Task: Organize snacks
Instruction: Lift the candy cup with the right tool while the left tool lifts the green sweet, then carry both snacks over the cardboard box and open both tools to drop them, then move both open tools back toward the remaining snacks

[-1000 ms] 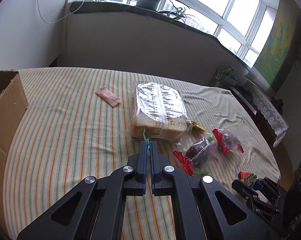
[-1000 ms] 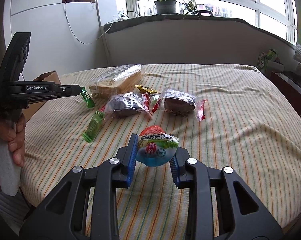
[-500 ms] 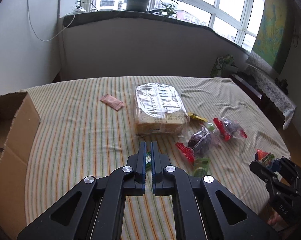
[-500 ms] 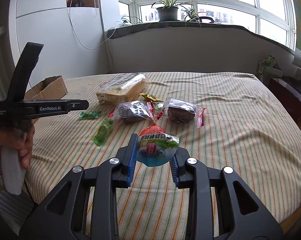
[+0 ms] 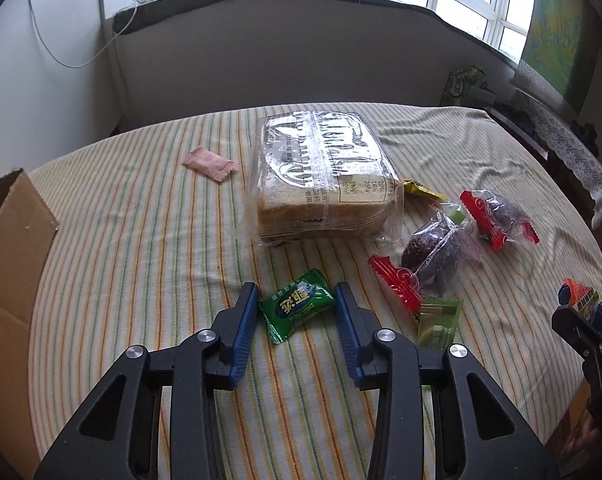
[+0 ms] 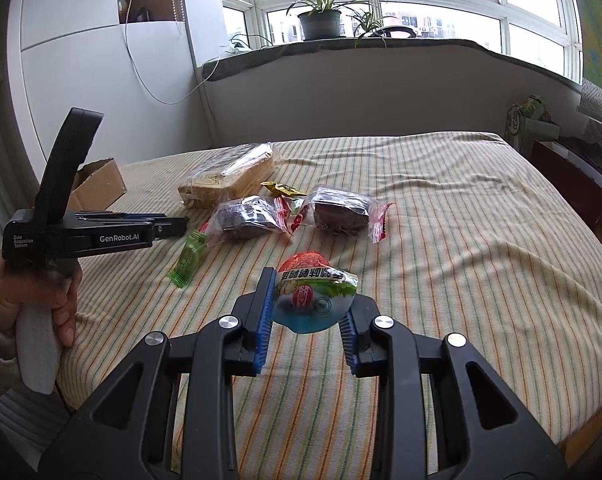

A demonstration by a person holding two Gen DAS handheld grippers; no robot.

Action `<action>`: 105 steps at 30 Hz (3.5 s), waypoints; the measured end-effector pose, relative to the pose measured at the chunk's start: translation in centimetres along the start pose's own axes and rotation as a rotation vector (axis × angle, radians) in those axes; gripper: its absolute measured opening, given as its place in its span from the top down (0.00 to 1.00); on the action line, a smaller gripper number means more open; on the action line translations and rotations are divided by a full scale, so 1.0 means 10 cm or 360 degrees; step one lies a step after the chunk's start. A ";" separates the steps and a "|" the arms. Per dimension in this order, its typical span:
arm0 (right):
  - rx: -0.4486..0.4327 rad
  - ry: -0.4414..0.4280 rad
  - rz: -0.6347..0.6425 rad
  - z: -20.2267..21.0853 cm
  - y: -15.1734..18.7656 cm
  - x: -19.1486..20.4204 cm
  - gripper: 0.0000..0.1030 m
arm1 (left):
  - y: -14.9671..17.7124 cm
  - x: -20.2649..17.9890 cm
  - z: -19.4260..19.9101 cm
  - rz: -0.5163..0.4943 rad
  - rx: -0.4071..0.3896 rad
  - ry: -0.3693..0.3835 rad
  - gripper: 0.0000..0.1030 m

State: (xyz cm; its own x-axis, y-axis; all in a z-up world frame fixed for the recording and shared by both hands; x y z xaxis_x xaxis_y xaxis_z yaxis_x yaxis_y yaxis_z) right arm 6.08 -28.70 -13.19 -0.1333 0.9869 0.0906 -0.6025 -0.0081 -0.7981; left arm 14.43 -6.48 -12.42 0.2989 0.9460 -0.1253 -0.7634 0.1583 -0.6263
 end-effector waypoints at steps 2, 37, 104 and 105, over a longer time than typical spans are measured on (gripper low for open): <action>0.0000 0.0002 0.0001 0.00 0.00 0.00 0.71 | -0.01 0.02 0.07 0.0015 -0.0056 0.0031 0.80; -0.0232 0.0062 0.0119 0.50 -0.53 0.23 0.71 | -0.26 0.01 1.42 0.0031 -0.0567 0.0193 0.95; -0.0146 -0.0595 0.0784 -0.44 -0.67 3.71 0.27 | 1.06 2.28 2.10 0.0683 -0.0701 -0.0345 0.39; -0.0158 -0.0587 0.0781 -0.40 -0.67 3.70 0.25 | 1.07 2.27 2.12 0.0682 -0.0705 -0.0348 0.37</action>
State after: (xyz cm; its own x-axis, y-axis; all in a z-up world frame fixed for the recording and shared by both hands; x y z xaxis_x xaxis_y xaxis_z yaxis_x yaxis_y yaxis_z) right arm 8.35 8.56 -6.92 -0.6498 0.7513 -0.1153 -0.3284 -0.4143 -0.8488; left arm 0.91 22.68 -5.63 -0.1387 0.9425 -0.3042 -0.4670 -0.3331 -0.8191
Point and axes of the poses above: each gripper's, at about its wrist camera, not at the fingertips, and z roughly against the way its jaws point, x to its left, y to its underside, the point moved 1 cm from there along -z, roughly the way its jaws point, and after that the axes turned 5 degrees about y, right-handed, at the moved point
